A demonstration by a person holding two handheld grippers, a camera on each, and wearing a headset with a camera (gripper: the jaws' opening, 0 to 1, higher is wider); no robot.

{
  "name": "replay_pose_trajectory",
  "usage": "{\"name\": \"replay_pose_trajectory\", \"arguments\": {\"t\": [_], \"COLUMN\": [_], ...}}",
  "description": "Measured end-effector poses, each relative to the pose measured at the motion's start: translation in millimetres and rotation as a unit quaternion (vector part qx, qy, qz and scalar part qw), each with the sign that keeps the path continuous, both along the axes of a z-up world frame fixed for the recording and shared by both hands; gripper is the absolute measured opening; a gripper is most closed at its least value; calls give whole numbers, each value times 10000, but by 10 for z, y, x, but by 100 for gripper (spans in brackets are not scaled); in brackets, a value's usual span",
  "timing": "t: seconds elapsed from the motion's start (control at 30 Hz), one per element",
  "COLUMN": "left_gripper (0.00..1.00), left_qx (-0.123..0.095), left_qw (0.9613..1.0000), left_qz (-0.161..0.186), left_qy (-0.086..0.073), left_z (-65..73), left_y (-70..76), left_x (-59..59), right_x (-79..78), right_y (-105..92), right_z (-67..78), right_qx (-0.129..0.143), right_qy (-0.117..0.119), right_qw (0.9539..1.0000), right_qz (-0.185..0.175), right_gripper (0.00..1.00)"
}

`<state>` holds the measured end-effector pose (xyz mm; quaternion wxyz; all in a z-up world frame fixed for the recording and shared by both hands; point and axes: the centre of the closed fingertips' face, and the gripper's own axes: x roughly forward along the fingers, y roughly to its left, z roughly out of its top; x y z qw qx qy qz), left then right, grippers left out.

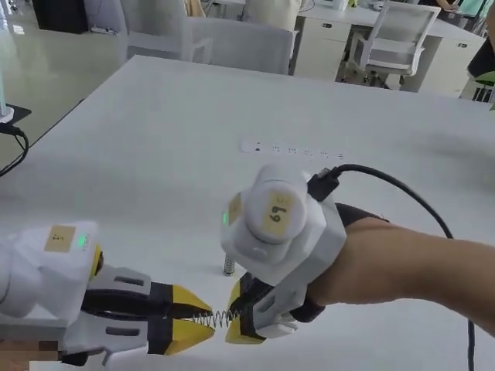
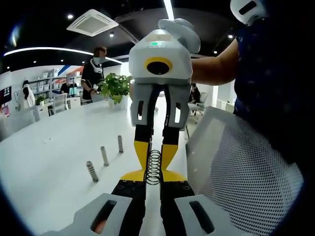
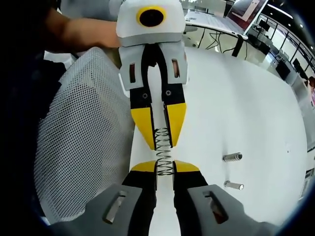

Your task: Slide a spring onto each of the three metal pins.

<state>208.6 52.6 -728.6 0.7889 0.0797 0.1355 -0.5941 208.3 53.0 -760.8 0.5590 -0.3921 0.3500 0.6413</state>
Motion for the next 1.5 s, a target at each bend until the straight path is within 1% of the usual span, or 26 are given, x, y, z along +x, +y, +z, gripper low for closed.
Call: {"name": "replay_pose_trajectory", "arguments": {"t": [0.07, 0.13, 0.33, 0.43, 0.5, 0.63, 0.9, 1.0, 1.1, 1.33, 1.5], "left_gripper": [2, 2, 3, 3, 3, 3, 3, 3, 3, 3, 3], "left_qx": [-31, -17, -48, -47, -20, -50, -93, -113, -115, -146, -155], "left_qw": [10000, 10000, 10000, 10000, 10000, 10000, 10000, 9999, 9999, 9998, 9998], "left_qz": [-2, 1, 10, 15, 17, 18, -4, -17, -14, -46, -87], "left_qy": [8, 9, 30, 29, 22, 19, -18, -53, -88, -81, -70], "left_z": [10, 1, -11, -9, -16, -3, 20, 34, 43, 41, 27], "left_y": [1, 1, -3, -3, -2, -12, -35, -51, -51, -66, -115], "left_x": [1, 2, 7, 18, 26, 36, 31, 28, 32, 9, 3], "right_x": [-8, -7, -14, -3, 2, 5, -24, -31, -44, -67, -77], "right_y": [6, 7, -1, 3, 21, 53, 117, 153, 179, 202, 193], "right_z": [-3, -7, 17, 90, 151, 234, 357, 409, 429, 445, 441], "right_qx": [28, 38, 2, 32, 93, 122, 134, 143, 130, 46, -43], "right_qy": [27, 28, 46, 8, 40, -5, -86, -70, -91, -94, -110], "right_qw": [10000, 10000, 10000, 9999, 9998, 9997, 9998, 9999, 9999, 9999, 9999], "right_qz": [-7, -22, -68, -116, -167, -190, -99, -67, -30, 24, 48], "right_gripper": [9, 9, 8, 8, 8, 8, 8, 8, 8, 8, 7]}}
